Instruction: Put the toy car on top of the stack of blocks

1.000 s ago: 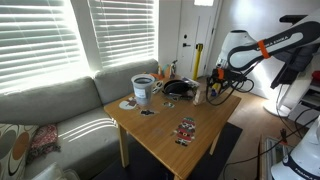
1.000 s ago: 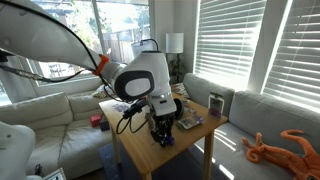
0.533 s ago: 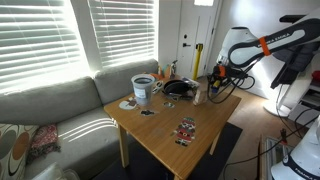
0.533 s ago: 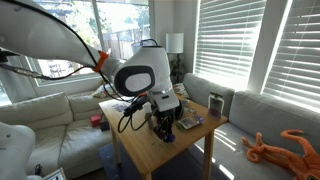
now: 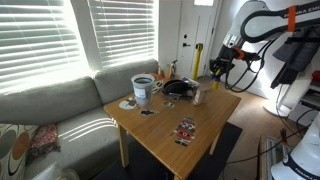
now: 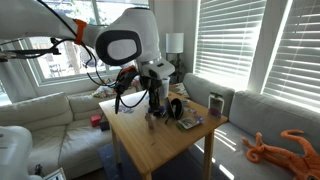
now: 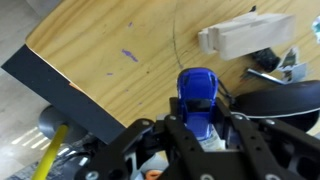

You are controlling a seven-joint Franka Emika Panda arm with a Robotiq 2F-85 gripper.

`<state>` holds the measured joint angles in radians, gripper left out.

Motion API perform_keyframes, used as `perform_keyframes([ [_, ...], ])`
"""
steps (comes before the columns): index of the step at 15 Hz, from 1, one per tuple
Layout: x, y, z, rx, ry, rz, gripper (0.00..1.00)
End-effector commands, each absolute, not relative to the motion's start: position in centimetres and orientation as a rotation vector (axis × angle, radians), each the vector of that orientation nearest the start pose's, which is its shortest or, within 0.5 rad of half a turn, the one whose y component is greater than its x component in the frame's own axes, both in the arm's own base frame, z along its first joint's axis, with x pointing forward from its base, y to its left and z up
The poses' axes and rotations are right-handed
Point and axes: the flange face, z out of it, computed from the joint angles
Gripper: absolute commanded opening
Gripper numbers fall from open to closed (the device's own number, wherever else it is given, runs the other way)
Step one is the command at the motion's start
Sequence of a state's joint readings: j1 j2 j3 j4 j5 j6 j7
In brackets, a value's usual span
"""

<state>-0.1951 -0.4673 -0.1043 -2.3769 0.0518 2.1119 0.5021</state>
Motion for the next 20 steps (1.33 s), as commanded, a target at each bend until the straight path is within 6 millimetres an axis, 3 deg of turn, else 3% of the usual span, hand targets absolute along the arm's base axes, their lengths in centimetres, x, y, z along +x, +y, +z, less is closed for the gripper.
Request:
perform_keyframes([
  [1, 41.5, -8.8, 52.8, -2.749, 0.926, -0.290, 0.10],
  [2, 42.0, -7.7, 52.6, -2.741, 0.893, -0.284, 0.10],
  [3, 41.6, -9.3, 52.3, -2.761, 0.986, -0.292, 0.10],
  [4, 41.7, -8.6, 52.3, -2.764, 0.966, -0.287, 0.35],
  [6, 41.7, -8.7, 52.1, -2.766, 0.974, -0.283, 0.35],
  [7, 41.7, -9.0, 52.1, -2.763, 0.981, -0.284, 0.10],
  [14, 43.7, -4.5, 51.9, -2.921, 0.864, -0.211, 0.10],
  [20, 45.4, -3.0, 50.8, -3.005, 0.859, -0.135, 0.10],
])
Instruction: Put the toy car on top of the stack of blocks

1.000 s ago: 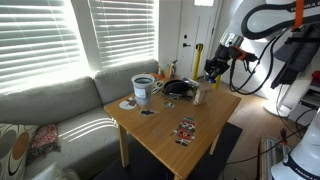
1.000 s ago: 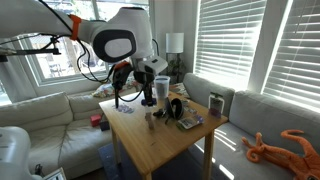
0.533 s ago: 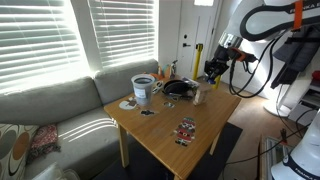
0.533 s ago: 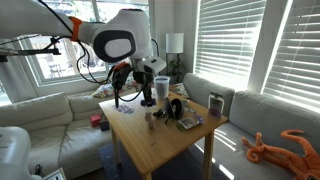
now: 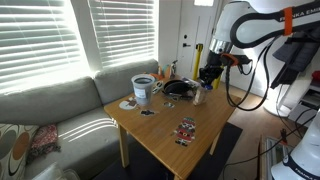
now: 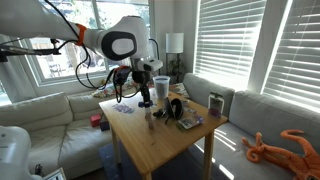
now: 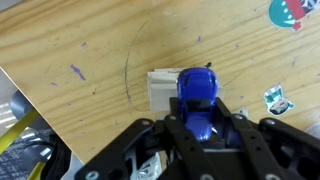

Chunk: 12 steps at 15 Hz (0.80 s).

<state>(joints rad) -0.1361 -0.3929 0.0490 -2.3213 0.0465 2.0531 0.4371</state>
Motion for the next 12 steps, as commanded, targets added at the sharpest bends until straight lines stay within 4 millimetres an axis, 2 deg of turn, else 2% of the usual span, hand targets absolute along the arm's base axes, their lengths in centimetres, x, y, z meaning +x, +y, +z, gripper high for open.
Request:
perform_keyframes([
  [1, 45.52, -2.92, 50.78, -3.008, 0.865, -0.126, 0.10],
  [6, 45.36, -2.98, 51.44, -3.009, 0.883, -0.109, 0.10],
  [12, 45.27, -3.23, 51.23, -2.988, 0.935, -0.113, 0.10],
])
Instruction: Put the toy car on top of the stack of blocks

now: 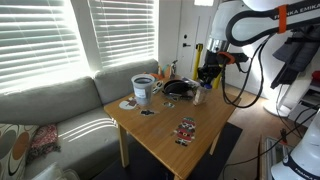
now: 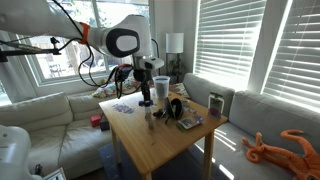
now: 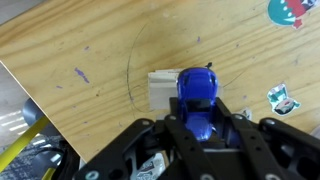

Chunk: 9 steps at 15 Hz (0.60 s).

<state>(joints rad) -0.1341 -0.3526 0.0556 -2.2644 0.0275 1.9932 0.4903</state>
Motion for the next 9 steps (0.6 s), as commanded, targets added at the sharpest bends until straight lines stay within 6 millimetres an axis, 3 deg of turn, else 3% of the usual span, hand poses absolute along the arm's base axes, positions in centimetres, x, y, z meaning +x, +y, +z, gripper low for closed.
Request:
perform_keyframes([
  [1, 45.25, -3.24, 51.15, -2.988, 0.938, -0.111, 0.10],
  [9, 44.99, -3.16, 50.34, -3.007, 0.959, -0.099, 0.10],
])
